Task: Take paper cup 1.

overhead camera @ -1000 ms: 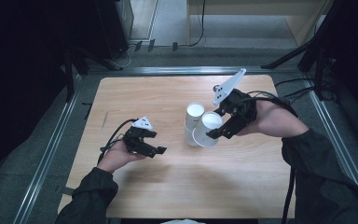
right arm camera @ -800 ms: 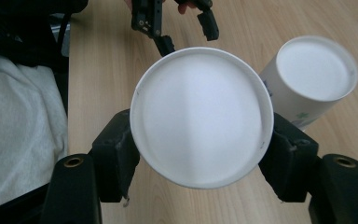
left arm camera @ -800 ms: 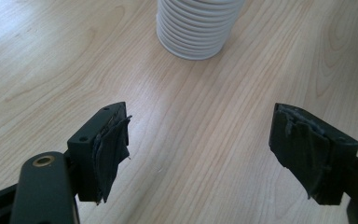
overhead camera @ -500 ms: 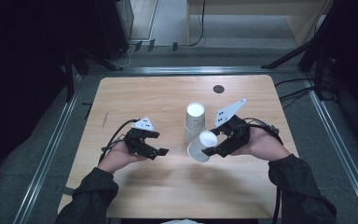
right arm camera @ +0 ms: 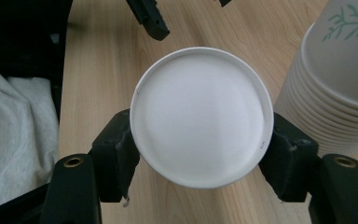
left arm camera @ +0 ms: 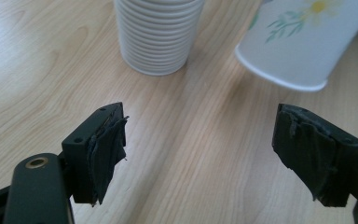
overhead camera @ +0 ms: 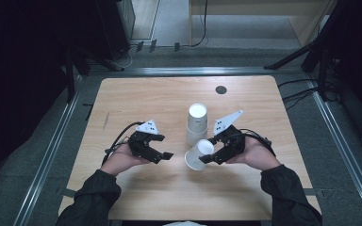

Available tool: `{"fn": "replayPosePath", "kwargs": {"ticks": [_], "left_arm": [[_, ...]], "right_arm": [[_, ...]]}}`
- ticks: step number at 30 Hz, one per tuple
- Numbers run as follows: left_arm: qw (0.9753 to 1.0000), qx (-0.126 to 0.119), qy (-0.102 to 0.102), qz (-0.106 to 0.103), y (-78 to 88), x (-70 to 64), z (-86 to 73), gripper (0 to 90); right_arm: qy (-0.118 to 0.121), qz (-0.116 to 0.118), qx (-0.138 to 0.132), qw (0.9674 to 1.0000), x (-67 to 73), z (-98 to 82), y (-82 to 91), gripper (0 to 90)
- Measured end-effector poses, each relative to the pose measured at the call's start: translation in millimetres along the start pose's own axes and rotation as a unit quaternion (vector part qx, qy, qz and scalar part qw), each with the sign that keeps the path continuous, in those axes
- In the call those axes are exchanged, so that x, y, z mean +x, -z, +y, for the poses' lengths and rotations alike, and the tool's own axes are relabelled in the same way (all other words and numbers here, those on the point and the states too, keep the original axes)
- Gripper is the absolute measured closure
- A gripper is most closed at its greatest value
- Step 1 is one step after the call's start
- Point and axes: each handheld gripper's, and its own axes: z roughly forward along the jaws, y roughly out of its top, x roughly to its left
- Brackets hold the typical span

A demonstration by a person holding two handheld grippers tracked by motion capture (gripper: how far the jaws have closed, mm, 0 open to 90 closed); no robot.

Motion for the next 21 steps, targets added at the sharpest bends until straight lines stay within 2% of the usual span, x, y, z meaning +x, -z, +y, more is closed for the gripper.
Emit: {"fn": "replayPosePath", "kwargs": {"ticks": [6, 11, 17, 21], "left_arm": [[0.9997, -0.009, -0.014, -0.021, -3.0, -9.4, 4.2, 16.4], [0.9987, -0.002, -0.033, -0.037, -9.2, -17.2, 7.0, 16.2], [0.9976, 0.0, -0.047, -0.052, -15.5, -22.0, 8.3, 15.6], [0.9968, 0.003, -0.053, -0.061, -22.0, -25.6, 9.5, 15.4]], "right_arm": [[0.0, 0.008, -0.012, 0.9999, 2.1, -2.4, -12.1, 35.1], [0.003, 0.012, -0.013, 0.9998, 2.4, 0.2, -18.6, 35.1], [-0.009, 0.023, -0.025, 0.9994, 0.4, 1.2, -20.4, 35.1], [-0.008, 0.025, -0.029, 0.9992, 0.9, 2.4, -21.0, 35.0]]}}
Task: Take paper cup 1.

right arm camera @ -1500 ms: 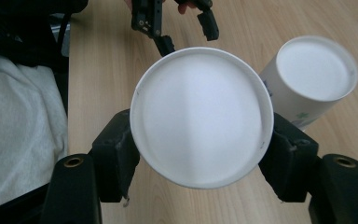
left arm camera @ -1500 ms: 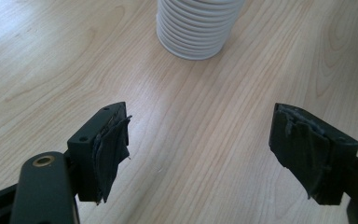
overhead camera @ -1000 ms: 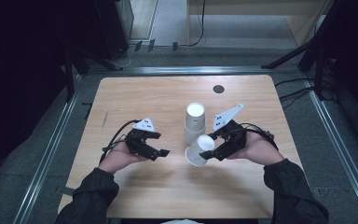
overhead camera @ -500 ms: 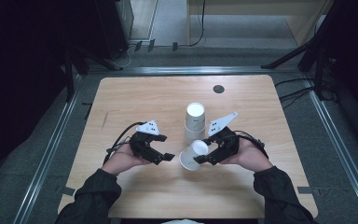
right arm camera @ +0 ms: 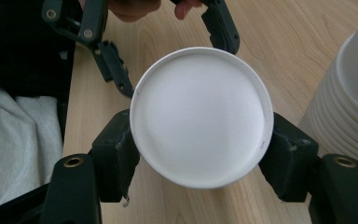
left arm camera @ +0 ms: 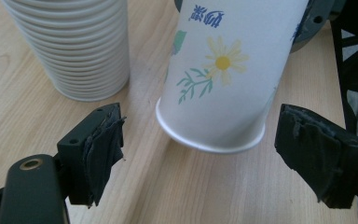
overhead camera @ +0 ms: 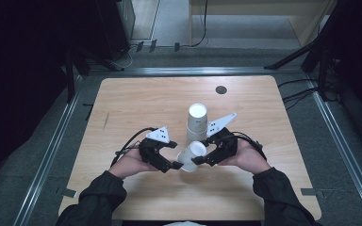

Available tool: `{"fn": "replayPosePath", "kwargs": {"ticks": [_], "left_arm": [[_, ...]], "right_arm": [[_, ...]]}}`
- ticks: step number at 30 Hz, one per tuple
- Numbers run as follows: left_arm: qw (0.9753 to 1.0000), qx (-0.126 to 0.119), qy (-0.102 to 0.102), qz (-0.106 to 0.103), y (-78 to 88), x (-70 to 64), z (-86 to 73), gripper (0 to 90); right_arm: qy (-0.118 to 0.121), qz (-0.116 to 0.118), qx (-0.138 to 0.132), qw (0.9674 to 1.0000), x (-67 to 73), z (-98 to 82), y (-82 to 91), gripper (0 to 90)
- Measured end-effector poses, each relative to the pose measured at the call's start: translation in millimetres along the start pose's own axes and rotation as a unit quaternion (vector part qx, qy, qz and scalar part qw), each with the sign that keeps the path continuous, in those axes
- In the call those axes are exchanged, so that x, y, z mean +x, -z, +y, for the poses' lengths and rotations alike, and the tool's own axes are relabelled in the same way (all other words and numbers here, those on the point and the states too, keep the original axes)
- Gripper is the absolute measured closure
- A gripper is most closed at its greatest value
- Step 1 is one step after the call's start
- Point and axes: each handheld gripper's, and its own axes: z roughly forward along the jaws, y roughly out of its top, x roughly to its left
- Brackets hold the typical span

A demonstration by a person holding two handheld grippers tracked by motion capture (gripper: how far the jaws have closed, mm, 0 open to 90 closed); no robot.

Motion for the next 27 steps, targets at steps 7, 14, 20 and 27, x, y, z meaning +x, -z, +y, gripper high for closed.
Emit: {"fn": "replayPosePath", "kwargs": {"ticks": [7, 14, 20, 27], "left_arm": [[0.9997, -0.005, -0.01, -0.021, -8.7, -2.8, 2.8, 15.5], [0.9992, -0.007, -0.023, -0.031, -13.9, -6.3, 4.3, 16.1], [0.9989, -0.009, -0.031, -0.033, -14.2, -7.9, 3.9, 23.5], [0.9984, -0.01, -0.044, -0.035, -11.6, -8.6, 4.0, 28.7]], "right_arm": [[-0.001, 0.014, -0.008, 0.9999, 4.3, 4.9, -3.6, 35.0], [-0.003, 0.026, -0.017, 0.9995, 5.5, 7.1, -4.2, 35.0], [-0.005, 0.027, -0.018, 0.9995, 5.4, 7.3, -3.6, 35.0], [-0.006, 0.032, -0.015, 0.9994, 5.1, 6.4, -3.7, 35.0]]}}
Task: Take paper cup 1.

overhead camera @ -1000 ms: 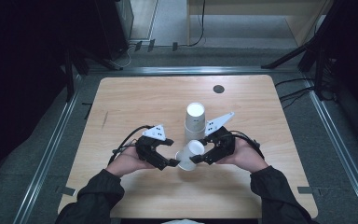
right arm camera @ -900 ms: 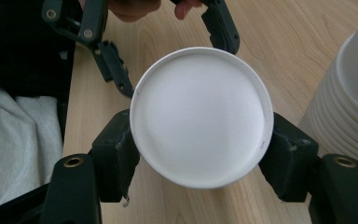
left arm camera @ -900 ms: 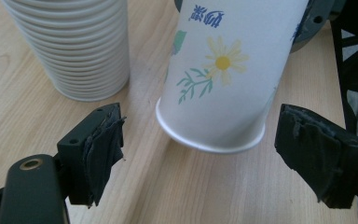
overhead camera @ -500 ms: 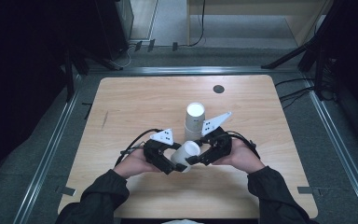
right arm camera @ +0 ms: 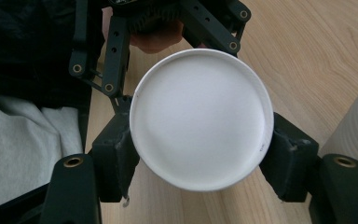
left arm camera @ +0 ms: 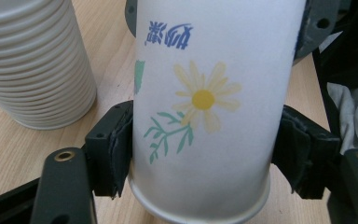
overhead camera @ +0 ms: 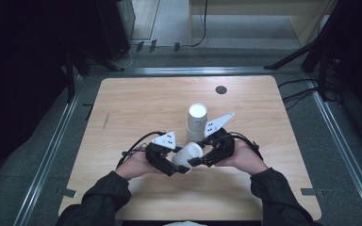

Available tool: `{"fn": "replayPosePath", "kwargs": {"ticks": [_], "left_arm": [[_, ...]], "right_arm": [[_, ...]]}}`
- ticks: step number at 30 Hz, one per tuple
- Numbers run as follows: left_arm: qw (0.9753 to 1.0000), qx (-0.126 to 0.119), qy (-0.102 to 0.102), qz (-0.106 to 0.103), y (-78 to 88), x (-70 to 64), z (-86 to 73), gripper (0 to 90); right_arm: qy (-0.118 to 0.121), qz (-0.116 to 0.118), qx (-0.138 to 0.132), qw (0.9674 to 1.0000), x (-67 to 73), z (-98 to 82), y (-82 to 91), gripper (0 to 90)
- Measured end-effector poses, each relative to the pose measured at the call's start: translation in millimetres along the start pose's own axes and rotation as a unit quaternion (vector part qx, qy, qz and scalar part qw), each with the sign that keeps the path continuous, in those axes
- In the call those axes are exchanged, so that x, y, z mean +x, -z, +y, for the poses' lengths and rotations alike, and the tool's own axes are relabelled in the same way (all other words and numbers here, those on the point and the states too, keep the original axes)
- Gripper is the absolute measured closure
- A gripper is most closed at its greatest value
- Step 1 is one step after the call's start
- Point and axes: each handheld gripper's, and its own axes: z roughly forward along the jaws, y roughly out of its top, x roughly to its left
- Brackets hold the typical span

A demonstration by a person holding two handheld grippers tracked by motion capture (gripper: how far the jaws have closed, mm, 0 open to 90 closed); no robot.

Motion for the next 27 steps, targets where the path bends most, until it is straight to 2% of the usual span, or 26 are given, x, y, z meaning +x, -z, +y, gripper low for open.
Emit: {"fn": "replayPosePath", "kwargs": {"ticks": [7, 10, 17, 19, 21, 22, 25, 27], "left_arm": [[0.9999, -0.004, 0.008, -0.005, 4.5, 1.4, 0.4, 29.7], [0.9999, -0.004, 0.012, -0.005, 8.1, 3.5, 0.0, 29.6], [0.9997, -0.006, 0.022, 0.002, 19.7, 5.9, -2.7, 29.7], [0.9997, -0.002, 0.026, 0.003, 21.6, 7.0, -3.5, 29.7], [0.9996, 0.017, 0.021, 0.011, 22.5, 6.7, -2.5, 29.6], [0.9995, 0.023, 0.015, 0.015, 23.3, 6.5, -2.3, 29.6], [0.9995, 0.025, 0.017, 0.011, 24.9, 7.5, -2.1, 29.5], [0.9993, 0.031, 0.02, 0.011, 25.5, 8.4, -1.4, 29.3]], "right_arm": [[0.004, 0.006, -0.013, 0.9999, -0.3, 0.1, 1.6, 33.2], [0.002, -0.008, 0.0, 1.0, -0.8, -1.6, 1.0, 25.3], [0.007, -0.04, 0.01, 0.9991, -0.4, -13.9, 4.8, 25.0], [0.003, -0.046, 0.009, 0.9989, -0.5, -15.8, 6.4, 27.0], [-0.002, -0.054, 0.002, 0.9985, -0.1, -18.3, 8.3, 30.6], [-0.004, -0.052, -0.001, 0.9986, -0.2, -20.2, 9.0, 33.0], [-0.018, -0.05, -0.004, 0.9986, 1.8, -24.1, 11.7, 37.7], [-0.01, -0.062, -0.008, 0.998, 4.7, -25.9, 13.5, 37.8]]}}
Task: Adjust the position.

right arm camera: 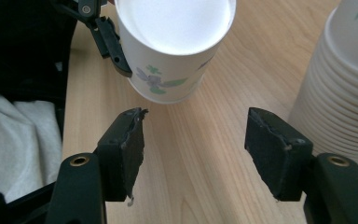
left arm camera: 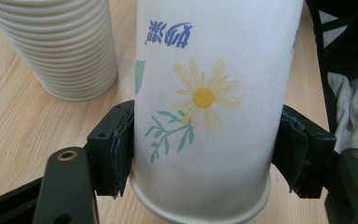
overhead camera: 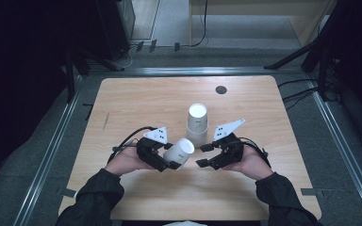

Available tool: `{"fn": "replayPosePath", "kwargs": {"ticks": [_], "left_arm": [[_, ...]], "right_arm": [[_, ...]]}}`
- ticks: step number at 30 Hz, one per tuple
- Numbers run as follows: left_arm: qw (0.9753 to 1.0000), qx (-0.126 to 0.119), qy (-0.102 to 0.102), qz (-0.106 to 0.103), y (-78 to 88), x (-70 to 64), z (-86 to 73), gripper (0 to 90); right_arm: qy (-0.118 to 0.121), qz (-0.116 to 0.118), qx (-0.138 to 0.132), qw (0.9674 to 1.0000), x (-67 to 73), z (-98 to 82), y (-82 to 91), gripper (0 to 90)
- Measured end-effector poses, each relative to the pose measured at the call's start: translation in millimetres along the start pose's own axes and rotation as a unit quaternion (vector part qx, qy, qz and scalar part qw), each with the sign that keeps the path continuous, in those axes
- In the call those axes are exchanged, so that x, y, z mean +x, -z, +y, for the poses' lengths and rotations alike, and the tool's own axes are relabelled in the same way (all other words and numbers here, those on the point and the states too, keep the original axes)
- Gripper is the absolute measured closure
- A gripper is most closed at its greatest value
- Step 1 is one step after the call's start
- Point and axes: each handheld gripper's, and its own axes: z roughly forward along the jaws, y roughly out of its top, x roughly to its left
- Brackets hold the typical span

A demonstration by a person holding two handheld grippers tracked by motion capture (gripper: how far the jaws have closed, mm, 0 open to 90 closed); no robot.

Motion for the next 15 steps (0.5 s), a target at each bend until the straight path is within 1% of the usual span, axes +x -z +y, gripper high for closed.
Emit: {"fn": "replayPosePath", "kwargs": {"ticks": [3, 5, 6, 7, 8, 9, 11, 13, 15], "left_arm": [[0.9999, 0.011, -0.002, 0.003, 1.6, 2.9, 1.6, 29.2], [0.9997, 0.021, -0.002, 0.008, 2.2, 3.1, 3.7, 29.2], [0.9996, 0.024, -0.006, 0.009, 3.0, 3.4, 5.1, 29.2], [0.9996, 0.027, -0.006, 0.007, 3.5, 3.8, 6.3, 29.2], [0.9994, 0.032, -0.008, 0.006, 4.4, 4.2, 8.5, 29.2], [0.9992, 0.039, -0.011, 0.005, 5.2, 4.8, 10.2, 29.2], [0.9985, 0.052, -0.015, 0.004, 6.3, 5.7, 13.9, 29.1], [0.9976, 0.065, -0.021, 0.006, 8.1, 6.8, 18.6, 29.1], [0.9964, 0.08, -0.029, 0.008, 9.5, 7.5, 23.7, 29.0]], "right_arm": [[0.013, -0.013, -0.003, 0.9998, 1.8, -2.3, 1.1, 38.4], [0.016, -0.016, 0.002, 0.9997, 1.3, -4.0, -0.4, 38.3], [0.02, -0.022, 0.006, 0.9995, 1.3, -4.6, -1.4, 37.8], [0.021, -0.027, 0.009, 0.9994, 1.2, -5.0, -2.1, 36.6], [0.019, -0.027, 0.011, 0.9994, 1.0, -5.1, -2.5, 35.3], [0.019, -0.03, 0.01, 0.9993, 0.5, -5.0, -3.1, 33.9], [0.021, -0.029, 0.006, 0.9993, 0.3, -4.7, -3.0, 32.5], [0.025, -0.03, 0.001, 0.9992, 0.4, -4.2, -2.8, 31.6], [0.022, -0.029, -0.003, 0.9993, 1.4, -3.9, -2.3, 30.8]]}}
